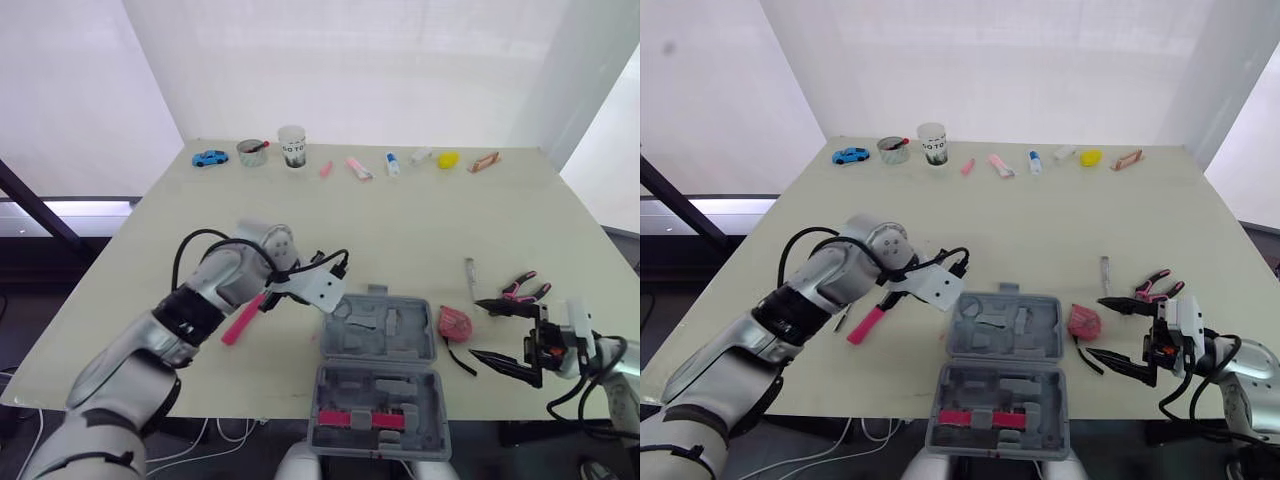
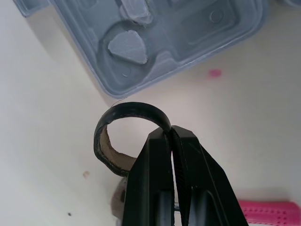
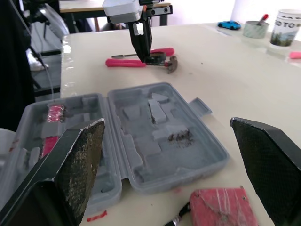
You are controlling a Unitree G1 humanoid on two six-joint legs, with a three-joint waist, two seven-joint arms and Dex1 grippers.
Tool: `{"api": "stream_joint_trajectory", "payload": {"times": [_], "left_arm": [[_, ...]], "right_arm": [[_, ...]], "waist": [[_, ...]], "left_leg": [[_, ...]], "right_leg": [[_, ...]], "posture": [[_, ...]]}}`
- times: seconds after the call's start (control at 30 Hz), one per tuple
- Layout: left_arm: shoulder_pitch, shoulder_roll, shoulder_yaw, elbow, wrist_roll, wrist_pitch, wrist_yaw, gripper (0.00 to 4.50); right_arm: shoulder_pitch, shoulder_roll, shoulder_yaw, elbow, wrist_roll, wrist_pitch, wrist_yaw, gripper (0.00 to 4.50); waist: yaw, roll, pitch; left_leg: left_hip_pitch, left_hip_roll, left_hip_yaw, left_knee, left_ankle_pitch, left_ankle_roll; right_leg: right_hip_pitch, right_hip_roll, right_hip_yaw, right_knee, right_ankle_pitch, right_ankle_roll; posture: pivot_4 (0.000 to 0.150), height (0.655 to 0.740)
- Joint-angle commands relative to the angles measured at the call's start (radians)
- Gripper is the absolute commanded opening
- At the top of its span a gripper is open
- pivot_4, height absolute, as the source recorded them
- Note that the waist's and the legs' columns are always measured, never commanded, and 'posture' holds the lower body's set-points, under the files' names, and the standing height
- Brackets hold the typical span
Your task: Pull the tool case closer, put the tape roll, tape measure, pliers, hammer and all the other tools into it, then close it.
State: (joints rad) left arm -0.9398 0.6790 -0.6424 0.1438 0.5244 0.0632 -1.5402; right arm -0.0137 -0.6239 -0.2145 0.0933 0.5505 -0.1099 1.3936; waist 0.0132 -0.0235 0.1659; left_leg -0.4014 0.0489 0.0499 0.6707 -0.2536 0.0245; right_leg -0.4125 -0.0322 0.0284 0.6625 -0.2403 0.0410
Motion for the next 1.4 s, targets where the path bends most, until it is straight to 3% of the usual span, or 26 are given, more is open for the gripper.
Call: {"api": "stream_joint_trajectory", "payload": {"times": [0.03, 0.27, 0.7, 1.4], "left_arm": [[-0.047, -0.035, -0.006, 0.039, -0.02, -0.042, -0.026, 0.07], [-0.087, -0.123, -0.012, 0.104, -0.063, -0.004, -0.059, 0.07], [-0.11, -0.171, -0.024, 0.186, -0.254, 0.142, -0.074, 0.07], [-0.093, -0.213, -0.029, 0.452, -0.208, 0.056, 0.005, 0.07]], "right_arm": [[0.021, -0.013, -0.039, -0.042, 0.022, -0.015, -0.012, 4.5], [0.075, -0.018, -0.058, -0.091, 0.032, -0.005, -0.037, 4.5], [0.107, -0.063, -0.079, -0.115, 0.052, 0.027, -0.028, 4.5], [0.106, -0.115, -0.106, -0.116, 0.072, 0.058, -0.005, 4.5]], "waist": [[-0.001, 0.0, 0.0], [-0.003, 0.0, 0.0], [-0.003, 0.0, 0.0], [-0.003, 0.0, 0.0]], "left_leg": [[0.0, 0.0, 0.0, 0.0, 0.0, 0.0], [0.0, 0.0, 0.0, 0.0, 0.0, 0.0], [0.0, 0.0, -0.001, 0.0, 0.0, 0.0], [0.0, -0.001, -0.002, 0.0, 0.0, 0.0]], "right_leg": [[0.0, 0.0, 0.0, 0.0, 0.0, 0.0], [0.0, 0.0, 0.0, 0.0, 0.0, 0.0], [0.0, 0.0, 0.0, 0.0, 0.0, 0.0], [0.0, 0.0, 0.0, 0.0, 0.0, 0.0]], "posture": [[0.15, 0.74], [0.15, 0.74], [0.15, 0.74], [0.15, 0.74]]}}
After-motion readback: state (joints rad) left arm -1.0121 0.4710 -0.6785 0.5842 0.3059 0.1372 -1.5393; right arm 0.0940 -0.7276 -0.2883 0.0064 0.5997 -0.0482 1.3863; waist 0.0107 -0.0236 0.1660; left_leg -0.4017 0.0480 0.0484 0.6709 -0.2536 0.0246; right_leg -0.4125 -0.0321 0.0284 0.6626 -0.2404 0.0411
